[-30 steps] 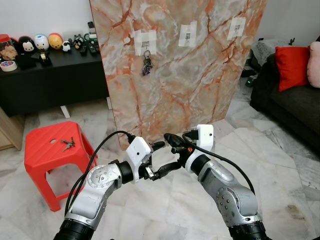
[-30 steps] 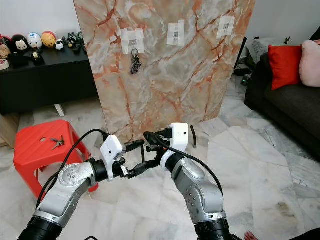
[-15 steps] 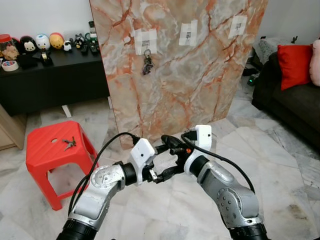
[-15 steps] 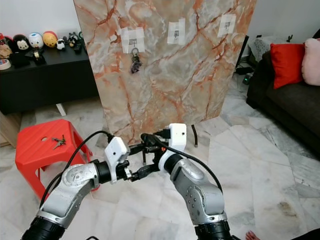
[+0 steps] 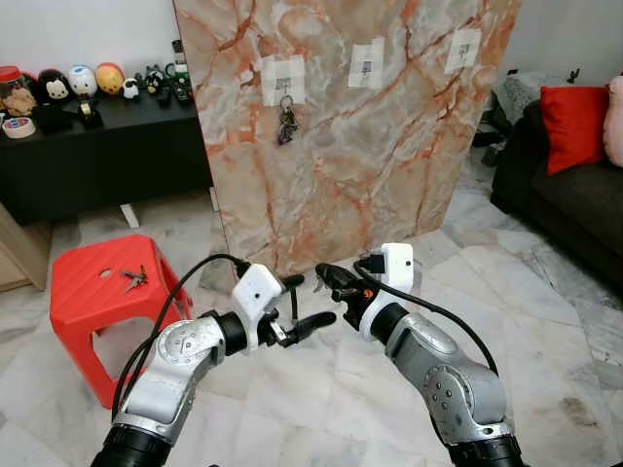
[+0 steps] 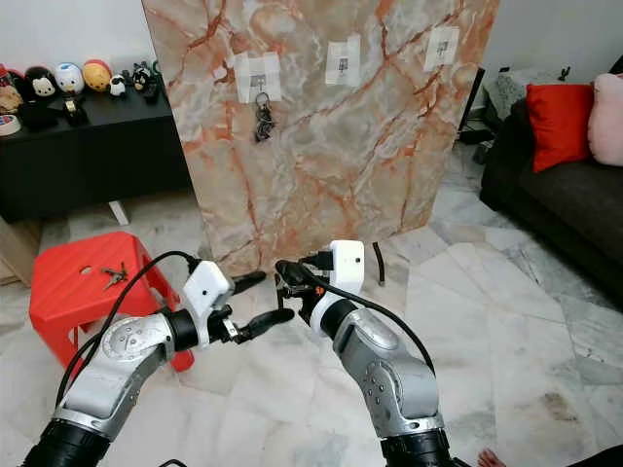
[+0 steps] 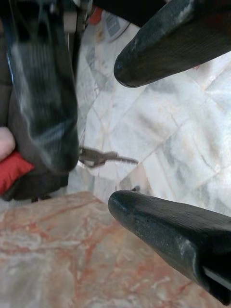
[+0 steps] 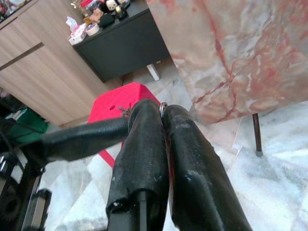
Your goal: Hang keys on a hook
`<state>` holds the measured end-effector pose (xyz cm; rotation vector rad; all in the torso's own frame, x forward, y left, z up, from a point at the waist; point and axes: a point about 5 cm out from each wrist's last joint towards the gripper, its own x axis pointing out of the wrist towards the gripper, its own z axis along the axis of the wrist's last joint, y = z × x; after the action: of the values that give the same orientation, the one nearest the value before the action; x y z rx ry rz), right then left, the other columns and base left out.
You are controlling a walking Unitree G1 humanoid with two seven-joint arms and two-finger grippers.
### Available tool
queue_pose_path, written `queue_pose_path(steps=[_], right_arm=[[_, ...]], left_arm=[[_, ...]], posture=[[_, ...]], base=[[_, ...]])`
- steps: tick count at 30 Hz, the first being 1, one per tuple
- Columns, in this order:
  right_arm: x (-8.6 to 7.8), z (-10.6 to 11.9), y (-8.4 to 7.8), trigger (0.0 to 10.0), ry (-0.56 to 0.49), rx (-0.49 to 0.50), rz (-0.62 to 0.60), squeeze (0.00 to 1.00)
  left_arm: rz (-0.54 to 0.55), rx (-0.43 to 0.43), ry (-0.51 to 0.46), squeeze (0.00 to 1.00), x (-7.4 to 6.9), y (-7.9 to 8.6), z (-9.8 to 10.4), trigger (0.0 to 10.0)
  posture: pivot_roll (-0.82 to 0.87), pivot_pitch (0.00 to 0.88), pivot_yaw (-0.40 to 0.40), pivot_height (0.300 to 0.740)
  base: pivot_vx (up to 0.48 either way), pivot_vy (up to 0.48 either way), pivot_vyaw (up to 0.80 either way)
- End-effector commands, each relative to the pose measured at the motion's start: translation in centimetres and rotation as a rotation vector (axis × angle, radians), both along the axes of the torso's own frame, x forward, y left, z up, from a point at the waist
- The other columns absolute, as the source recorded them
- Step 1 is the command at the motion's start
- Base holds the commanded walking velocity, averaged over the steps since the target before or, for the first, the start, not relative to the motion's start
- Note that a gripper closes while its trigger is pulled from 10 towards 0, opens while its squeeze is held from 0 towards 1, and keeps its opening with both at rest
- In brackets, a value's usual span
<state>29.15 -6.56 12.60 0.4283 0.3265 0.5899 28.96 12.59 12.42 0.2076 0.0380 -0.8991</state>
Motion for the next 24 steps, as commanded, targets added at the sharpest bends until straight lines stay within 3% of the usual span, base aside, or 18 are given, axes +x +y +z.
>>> queue_pose_path(steps=[1, 11, 23, 24], right_arm=[[-0.2, 0.6, 0.0, 10.0, -0.018, -0.003, 0.008, 0.00], [-0.5, 0.7, 0.4, 10.0, -0.012, 0.006, 0.050, 0.00], [-0.8, 0.9, 0.7, 10.0, -0.019, 0.017, 0.075, 0.00], [-0.9, 0.9, 0.7, 10.0, -0.019, 0.017, 0.077, 0.00]], left_arm=[[0.024, 0.006, -0.021, 0.00, 0.5, 0.0, 0.2, 10.0], [0.012, -0.074, 0.004, 0.00, 0.9, -1.4, 0.3, 10.0], [-0.022, -0.085, 0.024, 0.00, 0.8, -2.0, 0.1, 10.0], [-0.023, -0.090, 0.027, 0.00, 0.8, -2.1, 0.1, 9.5]], posture=[[0.08, 0.029, -0.055, 0.740], [0.07, 0.033, -0.056, 0.740], [0.07, 0.036, -0.054, 0.740], [0.07, 0.036, -0.054, 0.740]], base=[[0.000, 0.000, 0.00], [0.000, 0.000, 0.00], [0.000, 0.000, 0.00], [0.000, 0.000, 0.00]])
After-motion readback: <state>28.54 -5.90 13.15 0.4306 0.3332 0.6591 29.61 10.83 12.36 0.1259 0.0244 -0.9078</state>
